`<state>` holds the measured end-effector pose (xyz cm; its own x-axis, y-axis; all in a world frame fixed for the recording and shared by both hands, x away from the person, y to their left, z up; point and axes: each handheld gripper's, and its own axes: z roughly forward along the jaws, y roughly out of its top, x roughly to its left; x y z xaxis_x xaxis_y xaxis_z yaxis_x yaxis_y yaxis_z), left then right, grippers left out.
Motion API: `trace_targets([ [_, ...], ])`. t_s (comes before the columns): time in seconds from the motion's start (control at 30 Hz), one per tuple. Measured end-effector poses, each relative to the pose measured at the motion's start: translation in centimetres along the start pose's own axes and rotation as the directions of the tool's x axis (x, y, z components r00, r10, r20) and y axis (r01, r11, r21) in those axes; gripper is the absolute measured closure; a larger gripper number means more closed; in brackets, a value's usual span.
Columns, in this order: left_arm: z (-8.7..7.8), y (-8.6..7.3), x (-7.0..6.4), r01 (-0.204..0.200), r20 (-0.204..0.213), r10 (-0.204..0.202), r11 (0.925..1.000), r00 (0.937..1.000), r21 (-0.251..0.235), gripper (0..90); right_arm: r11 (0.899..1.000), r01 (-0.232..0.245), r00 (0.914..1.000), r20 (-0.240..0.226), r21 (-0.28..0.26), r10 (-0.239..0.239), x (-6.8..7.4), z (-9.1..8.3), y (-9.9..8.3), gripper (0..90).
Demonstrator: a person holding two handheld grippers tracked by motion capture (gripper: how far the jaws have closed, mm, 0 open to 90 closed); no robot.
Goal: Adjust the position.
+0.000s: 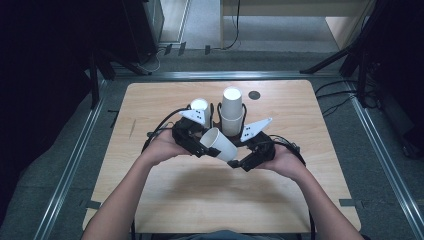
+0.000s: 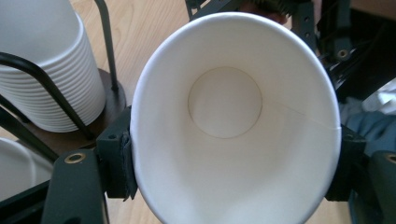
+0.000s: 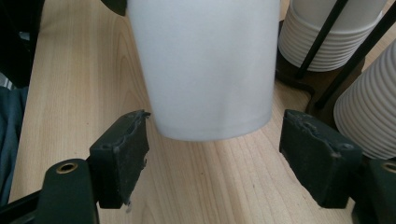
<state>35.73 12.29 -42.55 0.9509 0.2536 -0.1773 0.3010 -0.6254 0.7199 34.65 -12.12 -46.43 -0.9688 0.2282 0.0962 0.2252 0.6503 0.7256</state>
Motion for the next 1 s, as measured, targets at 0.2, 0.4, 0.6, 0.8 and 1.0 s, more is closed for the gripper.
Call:
trace_targets([
  [0.2, 0.7, 0.3, -0.3, -0.034, -0.029, 0.036, 0.9965, 0.9989, 0.077, 25.0, 1.0, 0.005, 1.0, 0.007, 0.006, -0.005, 0.0, 0.2, 0.0, 23.9],
  [0.4, 1.8, 0.4, -0.4, -0.064, -0.042, 0.071, 0.9873, 0.9966, 0.146, 24.9, 1.0, 0.008, 1.0, 0.005, 0.018, -0.008, 0.1, 0.5, 0.0, 23.9],
  [0.6, 2.5, 0.4, -0.7, -0.084, -0.017, 0.088, 0.9835, 0.996, 0.16, 24.8, 0.999, 0.025, 0.9997, -0.002, 0.035, -0.025, 0.3, 1.1, 0.0, 24.1],
  [0.8, 2.7, 0.6, -1.1, -0.112, 0.007, 0.112, 0.9811, 0.9937, 0.158, 24.7, 0.999, 0.031, 0.9992, -0.027, 0.044, -0.03, 0.5, 1.7, -0.1, 27.6],
  [1.0, 3.0, 0.4, -1.2, -0.112, 0.016, 0.111, 0.9816, 0.9937, 0.154, 23.0, 0.998, 0.048, 0.9976, -0.052, 0.047, -0.045, 0.8, 2.0, 0.0, 33.8],
])
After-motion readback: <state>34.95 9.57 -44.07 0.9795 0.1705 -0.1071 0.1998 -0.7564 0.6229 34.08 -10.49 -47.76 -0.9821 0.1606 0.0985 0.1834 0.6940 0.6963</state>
